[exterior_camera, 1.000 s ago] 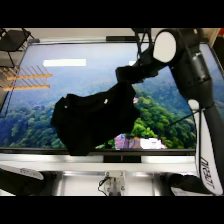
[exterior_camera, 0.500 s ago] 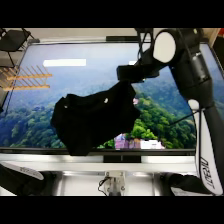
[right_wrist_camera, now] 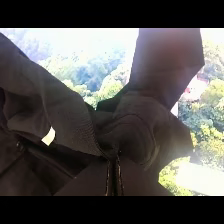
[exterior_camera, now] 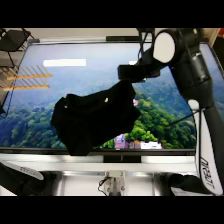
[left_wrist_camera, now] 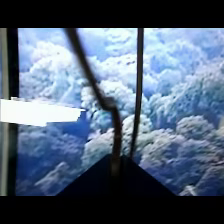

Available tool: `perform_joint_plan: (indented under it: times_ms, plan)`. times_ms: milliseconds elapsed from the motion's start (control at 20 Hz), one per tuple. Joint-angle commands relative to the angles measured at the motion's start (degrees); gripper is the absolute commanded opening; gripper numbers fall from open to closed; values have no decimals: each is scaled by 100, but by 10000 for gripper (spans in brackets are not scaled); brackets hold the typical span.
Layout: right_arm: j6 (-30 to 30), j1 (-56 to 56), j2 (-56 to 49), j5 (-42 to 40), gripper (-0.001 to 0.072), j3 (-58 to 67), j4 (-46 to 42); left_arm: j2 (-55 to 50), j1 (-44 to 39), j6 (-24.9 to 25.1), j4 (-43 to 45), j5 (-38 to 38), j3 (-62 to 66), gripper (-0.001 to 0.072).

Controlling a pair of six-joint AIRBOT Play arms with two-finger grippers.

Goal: Fold the shirts.

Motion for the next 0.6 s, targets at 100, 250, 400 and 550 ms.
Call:
perform_joint_plan:
  times_ms: [100, 250, 400, 550]
  plan:
    - [2, 0, -4, 9, 55, 4, -46, -9, -87, -20, 52, -22, 442, 42]
    - [-85, 2, -4, 11, 55, 4, -46, 188, -173, -46, 57, -72, 656, 41]
    - [-101, 0, 15, 46, 55, 7, -15, 599, -168, -474, 76, 31, 656, 40]
    - [-105, 0, 107, 90, 55, 11, -9, 1137, -195, -496, 33, 184, 656, 40]
